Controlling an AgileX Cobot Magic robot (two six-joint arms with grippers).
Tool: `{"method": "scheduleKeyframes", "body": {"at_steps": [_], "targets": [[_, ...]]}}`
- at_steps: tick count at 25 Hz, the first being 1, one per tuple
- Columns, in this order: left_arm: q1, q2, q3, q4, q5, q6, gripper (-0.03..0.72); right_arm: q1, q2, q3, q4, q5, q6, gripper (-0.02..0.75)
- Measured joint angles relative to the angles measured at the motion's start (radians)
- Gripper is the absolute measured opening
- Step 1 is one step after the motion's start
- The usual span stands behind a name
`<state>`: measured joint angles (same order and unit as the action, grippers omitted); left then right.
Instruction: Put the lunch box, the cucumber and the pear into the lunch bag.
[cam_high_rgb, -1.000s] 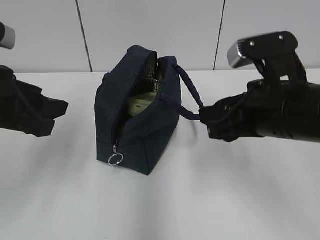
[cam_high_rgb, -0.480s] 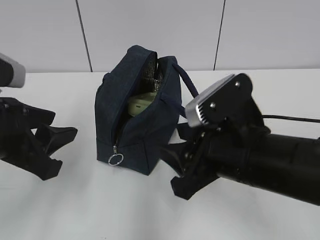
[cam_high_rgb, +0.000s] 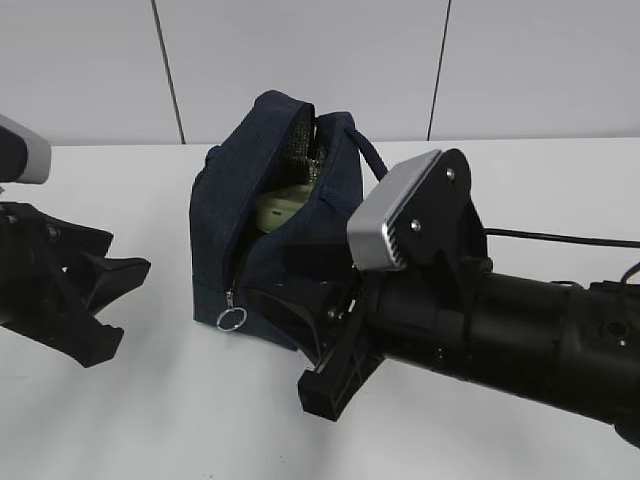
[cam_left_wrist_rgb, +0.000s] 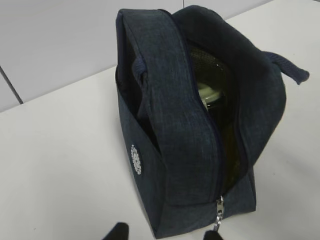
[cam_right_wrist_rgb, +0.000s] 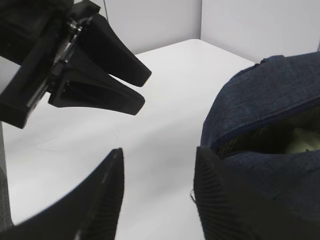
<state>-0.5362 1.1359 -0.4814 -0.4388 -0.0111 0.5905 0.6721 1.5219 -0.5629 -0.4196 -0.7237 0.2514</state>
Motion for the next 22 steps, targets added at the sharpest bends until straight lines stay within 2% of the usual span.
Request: {"method": "scheduleKeyframes", "body": {"at_steps": [4,8,18,22], "targets": [[0.0,0.0,0.0,-0.035,0.028,0.001,0.269,0.0,0.043,0.0,-0.071,0.02,0.016,0.34],[0.0,0.0,0.0,-0.074,0.106,0.001,0.261,0.001,0.146,-0.004,-0.084,0.023,0.029,0.339],[0.0,-0.143,0.0,-0.057,0.291,0.019,0.258,0.001,0.348,-0.107,-0.034,0.041,0.033,0.339],[0.0,-0.185,0.0,-0.04,0.369,0.036,0.257,0.001,0.395,-0.17,-0.011,0.124,0.033,0.353]]}}
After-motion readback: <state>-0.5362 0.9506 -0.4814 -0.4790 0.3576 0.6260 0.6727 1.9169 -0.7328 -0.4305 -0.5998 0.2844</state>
